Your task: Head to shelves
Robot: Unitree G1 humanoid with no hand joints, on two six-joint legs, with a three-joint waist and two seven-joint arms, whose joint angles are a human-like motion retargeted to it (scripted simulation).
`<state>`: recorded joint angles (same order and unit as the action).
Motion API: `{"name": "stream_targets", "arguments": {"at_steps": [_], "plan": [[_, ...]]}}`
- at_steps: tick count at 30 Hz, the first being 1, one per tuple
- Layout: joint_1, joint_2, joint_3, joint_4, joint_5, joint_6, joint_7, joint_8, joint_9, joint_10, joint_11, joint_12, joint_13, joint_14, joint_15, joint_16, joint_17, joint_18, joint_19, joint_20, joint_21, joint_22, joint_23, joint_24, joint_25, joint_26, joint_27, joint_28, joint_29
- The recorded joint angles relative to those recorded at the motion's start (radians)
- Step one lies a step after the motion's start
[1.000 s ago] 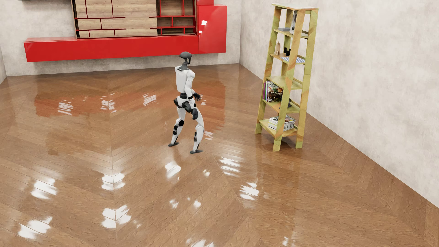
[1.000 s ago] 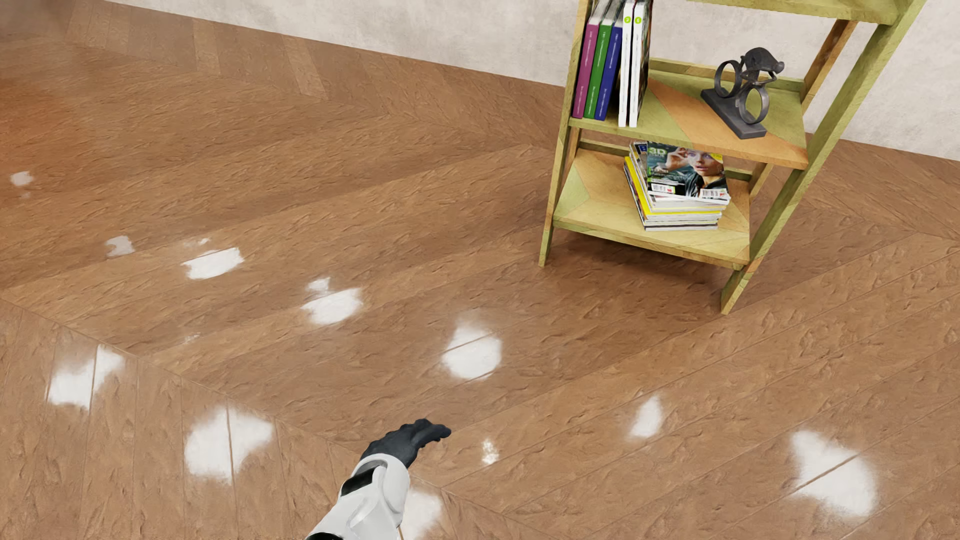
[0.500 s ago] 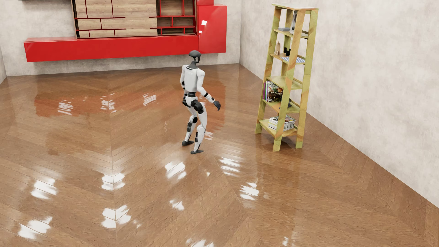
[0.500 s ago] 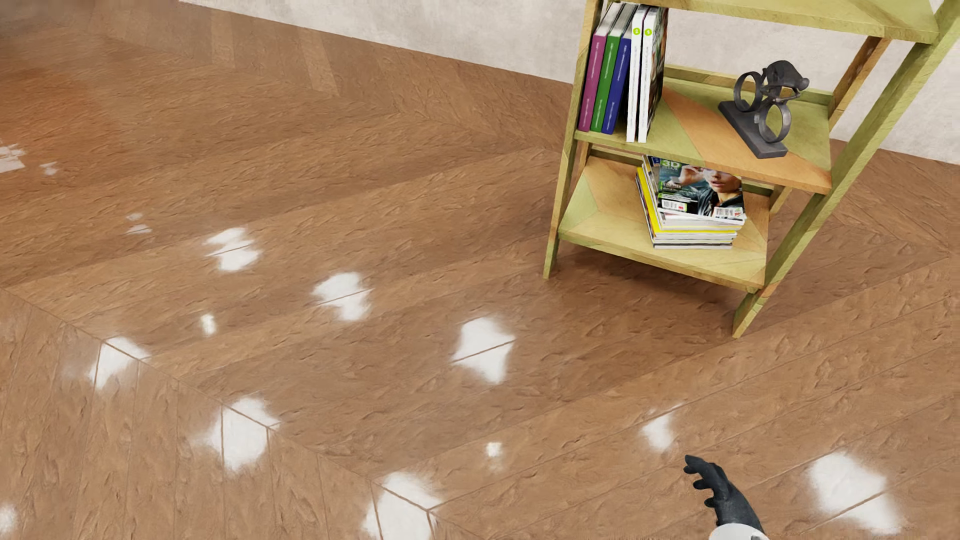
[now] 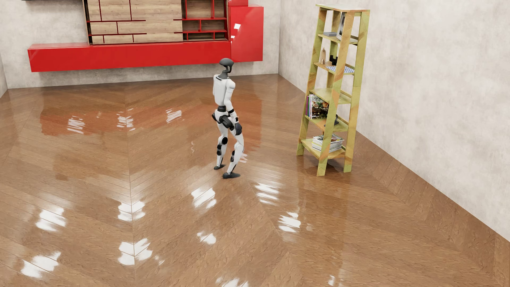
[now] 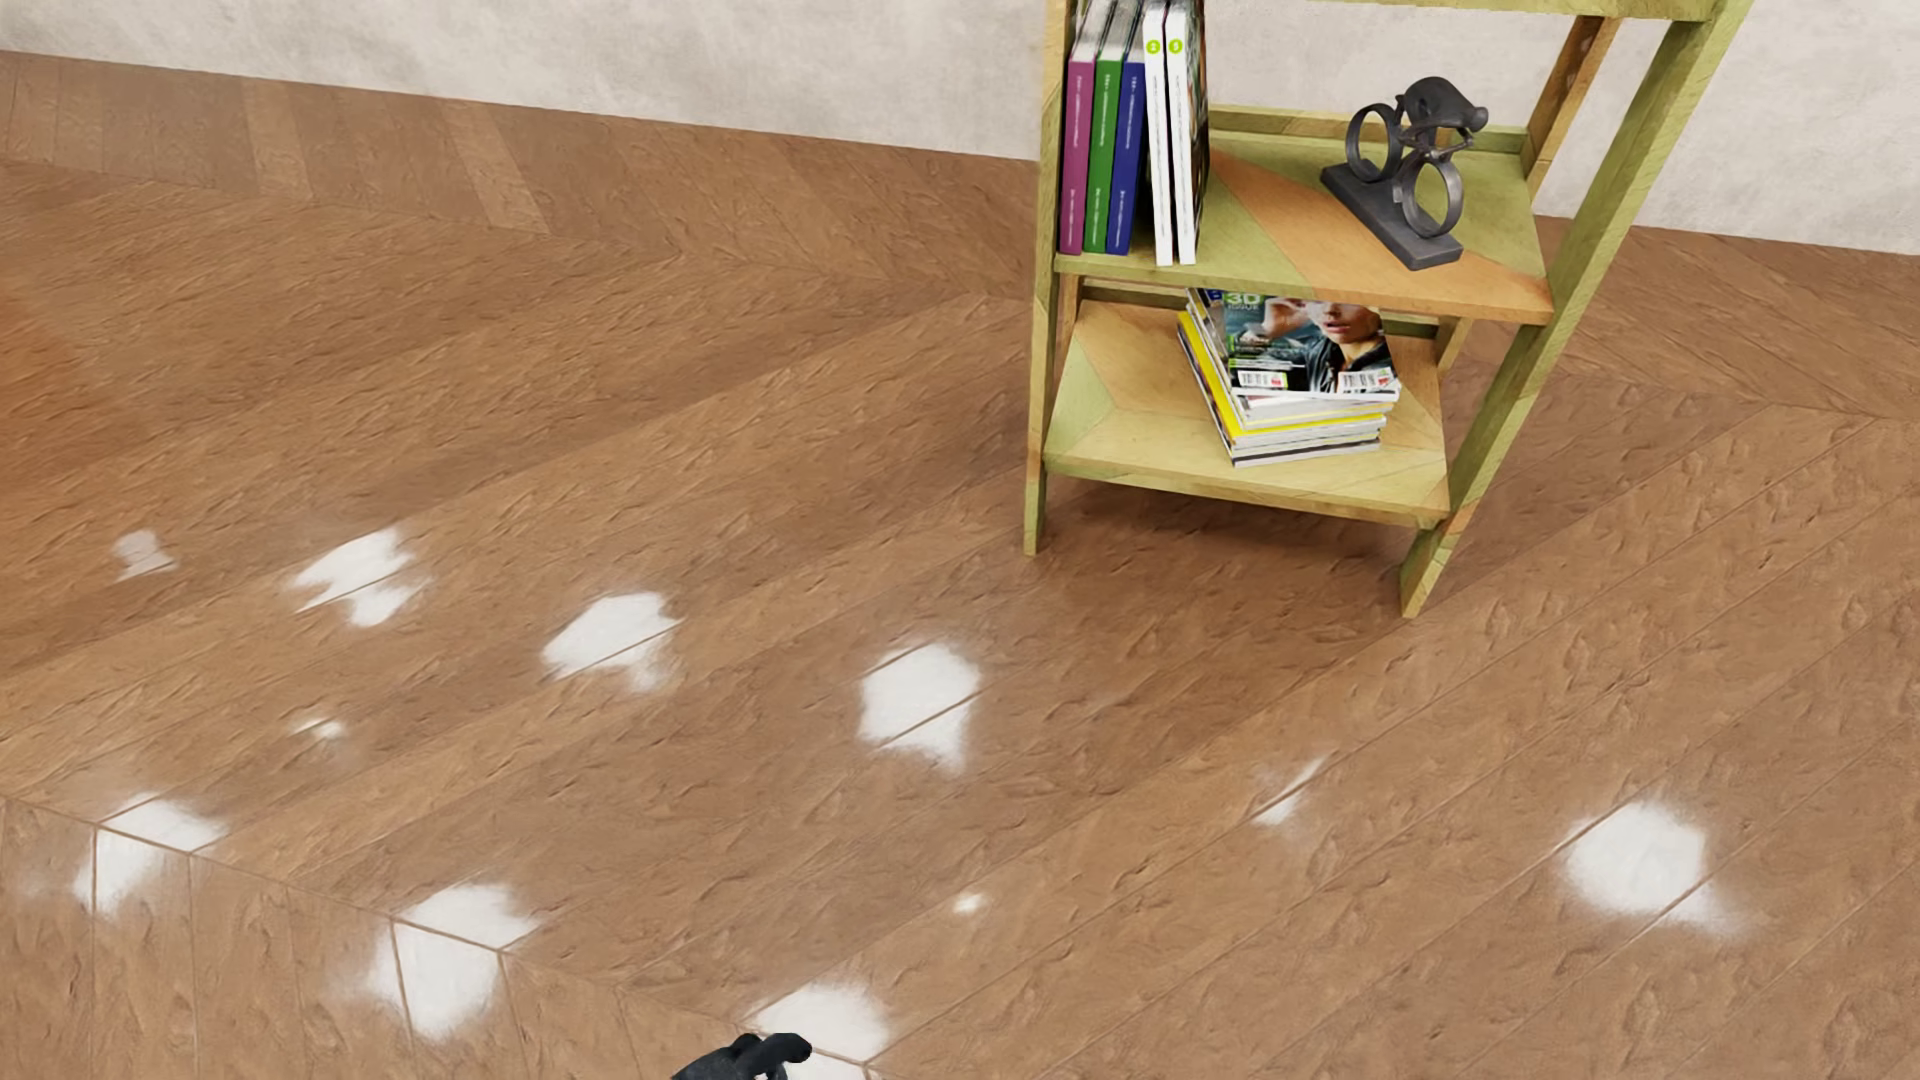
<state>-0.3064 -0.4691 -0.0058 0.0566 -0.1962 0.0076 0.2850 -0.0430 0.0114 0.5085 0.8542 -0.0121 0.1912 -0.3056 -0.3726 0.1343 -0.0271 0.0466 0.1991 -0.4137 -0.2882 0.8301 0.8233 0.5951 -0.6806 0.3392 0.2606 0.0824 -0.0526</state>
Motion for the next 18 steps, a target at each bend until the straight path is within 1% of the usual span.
{"name": "stream_targets", "arguments": {"at_steps": [1, 2, 3, 4, 5, 6, 8, 10, 12, 13, 16, 17, 18], "plan": [[0.014, 0.022, -0.002, -0.004, -0.018, -0.008, -0.002, -0.017, -0.004, -0.021, -0.069, -0.034, 0.004, 0.009, -0.008, 0.011, 0.005, 0.0, -0.032, -0.019, -0.01, -0.003, -0.002, 0.006, 0.013, -0.014, -0.003, -0.013, 0.008], [0.029, 0.064, -0.005, -0.007, -0.032, -0.014, -0.009, -0.043, -0.009, -0.047, -0.188, -0.068, 0.011, 0.019, 0.018, 0.023, 0.005, -0.001, -0.033, -0.043, -0.003, 0.0, -0.007, 0.017, 0.007, -0.019, -0.009, -0.029, 0.017], [0.045, 0.113, -0.009, -0.007, -0.031, -0.019, -0.017, -0.075, -0.015, -0.075, -0.299, -0.101, 0.014, 0.03, 0.064, 0.035, 0.006, -0.002, -0.039, -0.065, 0.01, 0.004, -0.014, 0.024, -0.004, -0.022, -0.014, -0.049, 0.02], [0.052, 0.148, -0.011, -0.008, -0.027, -0.025, -0.024, -0.094, -0.02, -0.082, -0.355, -0.128, 0.014, 0.034, 0.055, 0.044, 0.005, -0.005, -0.075, -0.079, 0.023, 0.005, -0.019, 0.029, -0.015, -0.023, -0.016, -0.06, 0.022], [0.059, 0.179, -0.012, -0.004, -0.018, -0.029, -0.028, -0.106, -0.025, -0.091, -0.405, -0.144, 0.007, 0.038, 0.065, 0.052, 0.006, -0.008, -0.081, -0.079, 0.038, 0.001, -0.019, 0.027, -0.024, -0.017, -0.016, -0.053, 0.027], [0.069, 0.204, -0.012, 0.004, -0.006, -0.031, -0.027, -0.112, -0.029, -0.1, -0.45, -0.143, -0.004, 0.042, 0.086, 0.056, 0.006, -0.011, -0.082, -0.062, 0.055, -0.007, -0.016, 0.018, -0.034, -0.009, -0.016, -0.031, 0.031], [0.083, 0.23, -0.009, 0.024, 0.017, -0.028, -0.017, -0.114, -0.033, -0.113, -0.503, -0.108, -0.031, 0.046, 0.114, 0.043, -0.001, -0.017, -0.075, 0.0, 0.093, -0.033, -0.014, -0.02, -0.055, -0.005, -0.015, 0.02, 0.042], [0.094, 0.242, -0.006, 0.04, 0.036, -0.026, -0.008, -0.111, -0.035, -0.124, -0.525, -0.062, -0.05, 0.051, 0.119, 0.032, -0.009, -0.024, -0.077, 0.023, 0.126, -0.046, -0.035, -0.044, -0.064, -0.011, -0.038, 0.037, 0.044], [0.098, 0.235, -0.004, 0.048, 0.043, -0.026, -0.001, -0.102, -0.037, -0.126, -0.509, -0.024, -0.057, 0.051, 0.11, 0.025, -0.004, -0.028, -0.086, -0.009, 0.126, -0.018, -0.059, -0.041, -0.046, -0.013, -0.049, 0.011, 0.027], [0.099, 0.229, -0.003, 0.05, 0.045, -0.027, 0.002, -0.097, -0.037, -0.124, -0.496, -0.004, -0.065, 0.05, 0.103, 0.022, 0.004, -0.031, -0.09, -0.034, 0.13, 0.003, -0.063, -0.034, -0.036, -0.003, -0.048, -0.011, 0.014], [0.092, 0.214, -0.003, 0.052, 0.045, -0.029, -0.002, -0.097, -0.036, -0.118, -0.466, 0.035, -0.061, 0.05, 0.086, 0.01, -0.005, -0.037, -0.1, -0.126, 0.154, 0.095, -0.072, -0.003, -0.03, 0.025, -0.059, -0.098, 0.026], [0.088, 0.208, -0.002, 0.051, 0.042, -0.03, -0.007, -0.1, -0.035, -0.116, -0.456, 0.05, -0.056, 0.051, 0.079, -0.003, -0.007, -0.04, -0.103, -0.12, 0.153, 0.119, -0.074, -0.028, -0.028, 0.037, -0.058, -0.112, 0.031], [0.083, 0.201, -0.002, 0.05, 0.04, -0.031, -0.013, -0.104, -0.034, -0.114, -0.443, 0.067, -0.057, 0.052, 0.072, -0.027, -0.006, -0.043, -0.107, -0.062, 0.152, 0.123, -0.072, -0.099, -0.029, 0.066, -0.052, -0.091, 0.035]]}}
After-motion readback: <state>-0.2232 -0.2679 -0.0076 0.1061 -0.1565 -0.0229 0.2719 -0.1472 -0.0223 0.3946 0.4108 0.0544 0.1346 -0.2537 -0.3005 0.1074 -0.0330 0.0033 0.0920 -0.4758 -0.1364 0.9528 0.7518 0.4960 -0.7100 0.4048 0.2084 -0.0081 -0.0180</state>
